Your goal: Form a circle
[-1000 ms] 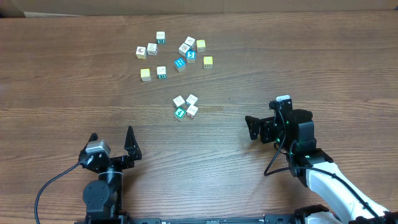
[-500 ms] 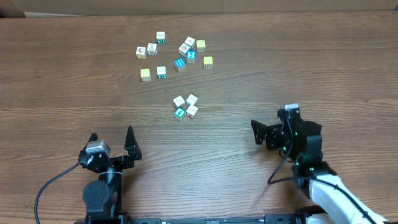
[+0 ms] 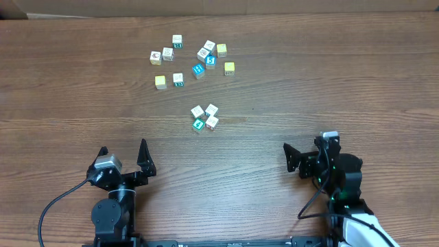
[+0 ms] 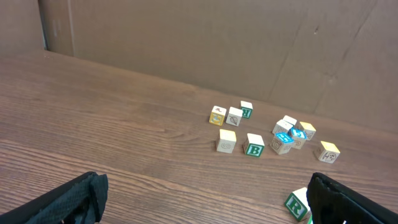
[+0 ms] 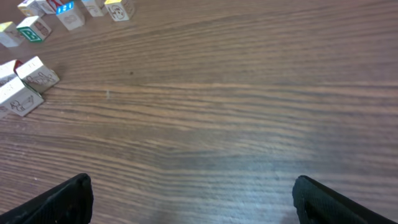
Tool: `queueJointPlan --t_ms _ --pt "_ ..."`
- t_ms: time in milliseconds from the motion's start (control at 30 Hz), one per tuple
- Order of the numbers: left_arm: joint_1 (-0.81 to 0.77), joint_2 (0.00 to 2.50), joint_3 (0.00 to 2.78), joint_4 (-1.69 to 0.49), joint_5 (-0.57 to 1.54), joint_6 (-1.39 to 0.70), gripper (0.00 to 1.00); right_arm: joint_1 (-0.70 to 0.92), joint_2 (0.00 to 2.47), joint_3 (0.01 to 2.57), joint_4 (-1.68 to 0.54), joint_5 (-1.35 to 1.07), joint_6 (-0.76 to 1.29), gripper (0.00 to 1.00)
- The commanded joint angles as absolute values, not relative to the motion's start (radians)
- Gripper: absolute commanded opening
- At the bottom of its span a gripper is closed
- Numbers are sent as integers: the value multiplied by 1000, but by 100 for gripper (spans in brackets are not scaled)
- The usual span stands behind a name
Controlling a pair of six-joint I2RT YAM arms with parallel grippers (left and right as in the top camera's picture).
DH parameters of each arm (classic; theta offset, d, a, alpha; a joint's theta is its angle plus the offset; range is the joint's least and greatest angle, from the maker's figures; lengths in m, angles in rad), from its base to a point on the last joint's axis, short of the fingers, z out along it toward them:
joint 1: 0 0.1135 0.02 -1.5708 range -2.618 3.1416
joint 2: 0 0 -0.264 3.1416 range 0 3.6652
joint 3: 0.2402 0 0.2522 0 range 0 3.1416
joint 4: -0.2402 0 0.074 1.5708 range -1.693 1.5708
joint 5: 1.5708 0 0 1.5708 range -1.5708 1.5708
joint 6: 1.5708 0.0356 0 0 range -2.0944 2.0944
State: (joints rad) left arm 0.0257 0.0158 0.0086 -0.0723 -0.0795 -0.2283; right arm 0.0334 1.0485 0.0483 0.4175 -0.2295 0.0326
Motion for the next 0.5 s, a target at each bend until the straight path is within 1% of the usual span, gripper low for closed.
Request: queueJointPlan --t_ms 0,467 --pt "21 4 5 -72 -79 -206 99 16 1017 7 447 -241 48 100" --pt "21 4 5 -72 -78 -206 100 11 890 7 320 -226 48 100"
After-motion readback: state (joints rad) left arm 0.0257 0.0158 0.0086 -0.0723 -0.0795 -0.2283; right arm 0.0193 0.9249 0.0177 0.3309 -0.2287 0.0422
